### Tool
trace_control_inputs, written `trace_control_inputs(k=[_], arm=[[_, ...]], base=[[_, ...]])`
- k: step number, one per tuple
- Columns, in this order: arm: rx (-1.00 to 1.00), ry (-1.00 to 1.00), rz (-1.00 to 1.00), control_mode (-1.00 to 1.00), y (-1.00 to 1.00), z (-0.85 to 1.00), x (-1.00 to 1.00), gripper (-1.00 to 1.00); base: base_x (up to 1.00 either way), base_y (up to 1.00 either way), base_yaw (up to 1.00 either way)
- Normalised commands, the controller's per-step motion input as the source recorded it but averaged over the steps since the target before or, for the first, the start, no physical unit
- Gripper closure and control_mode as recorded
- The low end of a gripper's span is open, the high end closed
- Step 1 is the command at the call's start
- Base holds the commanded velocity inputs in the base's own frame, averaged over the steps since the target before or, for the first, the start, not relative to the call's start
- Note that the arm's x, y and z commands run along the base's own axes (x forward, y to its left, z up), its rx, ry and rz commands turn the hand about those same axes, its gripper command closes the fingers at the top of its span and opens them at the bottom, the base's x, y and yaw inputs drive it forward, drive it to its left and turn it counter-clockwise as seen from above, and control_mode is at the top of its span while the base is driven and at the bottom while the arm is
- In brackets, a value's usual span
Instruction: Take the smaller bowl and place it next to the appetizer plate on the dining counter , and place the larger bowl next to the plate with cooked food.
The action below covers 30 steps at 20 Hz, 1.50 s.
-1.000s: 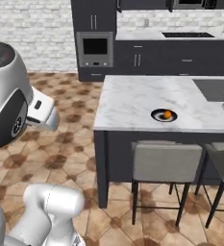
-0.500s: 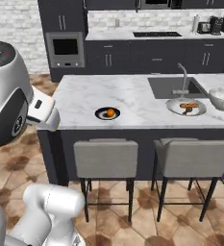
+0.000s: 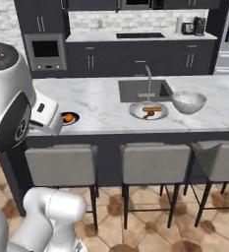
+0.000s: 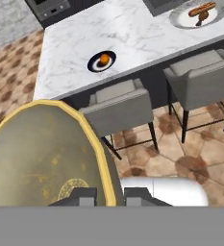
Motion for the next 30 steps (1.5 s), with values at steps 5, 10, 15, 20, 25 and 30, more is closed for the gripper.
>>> trace_control_inputs(k=[5,10,15,20,25,30], arm=[[0.00,0.00,0.00,1.00,0.00,0.00,0.00,1.00],[0.00,0.00,0.00,1.00,0.00,0.00,0.00,1.00],[0.00,0.00,0.00,1.00,0.00,0.00,0.00,1.00],[0.00,0.00,0.00,1.00,0.00,0.00,0.00,1.00],[0.00,0.00,0.00,1.00,0.00,0.00,0.00,1.00],[0.00,0.00,0.00,1.00,0.00,0.00,0.00,1.00]], base=[[0.99,-0.03,0.00],[1.00,0.00,0.05],[1.00,-0.01,0.14],[1.00,-0.12,0.24],[0.99,-0.16,0.29],[0.94,-0.14,0.30]])
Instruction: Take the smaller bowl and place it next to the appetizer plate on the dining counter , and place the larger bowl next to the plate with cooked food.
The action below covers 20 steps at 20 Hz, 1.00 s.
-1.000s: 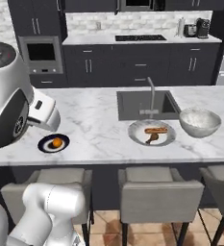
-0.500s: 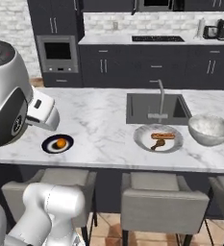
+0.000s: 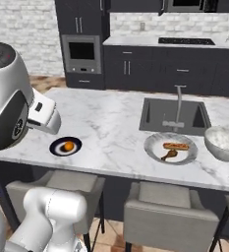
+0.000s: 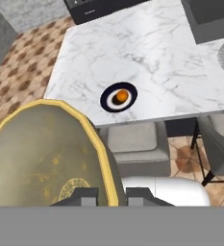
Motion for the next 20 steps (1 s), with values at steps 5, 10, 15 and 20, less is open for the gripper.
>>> trace_control_inputs(k=[5,10,15,20], arm=[[0.00,0.00,0.00,1.00,0.00,0.00,0.00,1.00],[0.00,0.00,0.00,1.00,0.00,0.00,0.00,1.00],[0.00,0.00,0.00,-1.00,-0.17,-0.30,0.12,1.00],[0.00,0.00,-0.03,-1.00,-0.41,-0.44,0.13,1.00]], base=[[0.73,-0.05,0.23],[0.22,-0.21,0.01],[0.04,-0.03,0.00],[0.00,0.00,0.00]])
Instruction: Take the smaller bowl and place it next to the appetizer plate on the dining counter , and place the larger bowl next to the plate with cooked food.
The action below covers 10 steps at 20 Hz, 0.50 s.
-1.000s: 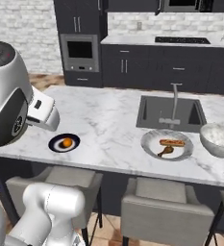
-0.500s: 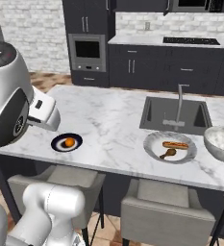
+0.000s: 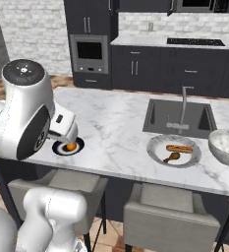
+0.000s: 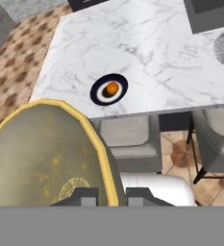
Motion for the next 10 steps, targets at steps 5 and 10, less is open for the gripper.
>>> trace_control_inputs(k=[5,10], arm=[[0.00,0.00,-0.16,-1.00,-0.54,-0.55,0.17,1.00],[0.00,0.01,-0.18,-1.00,-0.45,-0.37,0.30,1.00]], base=[[0.00,0.00,0.00],[0.00,0.00,0.00]])
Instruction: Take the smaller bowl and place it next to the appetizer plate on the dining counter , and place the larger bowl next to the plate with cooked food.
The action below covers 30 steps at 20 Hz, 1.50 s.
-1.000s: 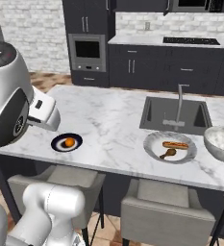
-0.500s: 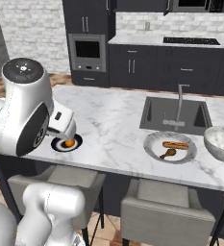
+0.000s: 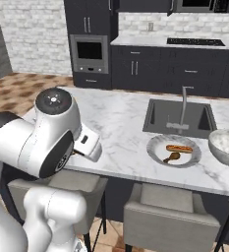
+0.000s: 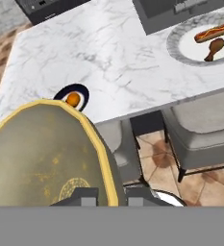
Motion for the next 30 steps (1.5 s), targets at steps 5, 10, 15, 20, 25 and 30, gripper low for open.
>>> trace_control_inputs(k=[5,10,15,20,25,30], arm=[[0.06,0.06,-0.19,-1.00,-0.32,-0.17,0.47,1.00],[0.08,0.08,-0.14,-1.00,-0.20,-0.13,0.50,1.00],[0.01,0.02,-0.06,-1.00,-0.01,-0.18,0.42,1.00],[0.00,0.00,-0.01,-1.00,0.00,-0.34,0.44,1.00],[0.00,0.00,0.00,-1.00,0.02,-0.45,0.41,1.00],[0.00,0.00,0.00,-1.00,0.10,-0.33,0.35,1.00]], base=[[0.00,0.00,0.00],[0.00,0.00,0.00],[0.00,0.00,0.00],[0.00,0.00,0.00],[0.00,0.00,0.00],[0.00,0.00,0.00]])
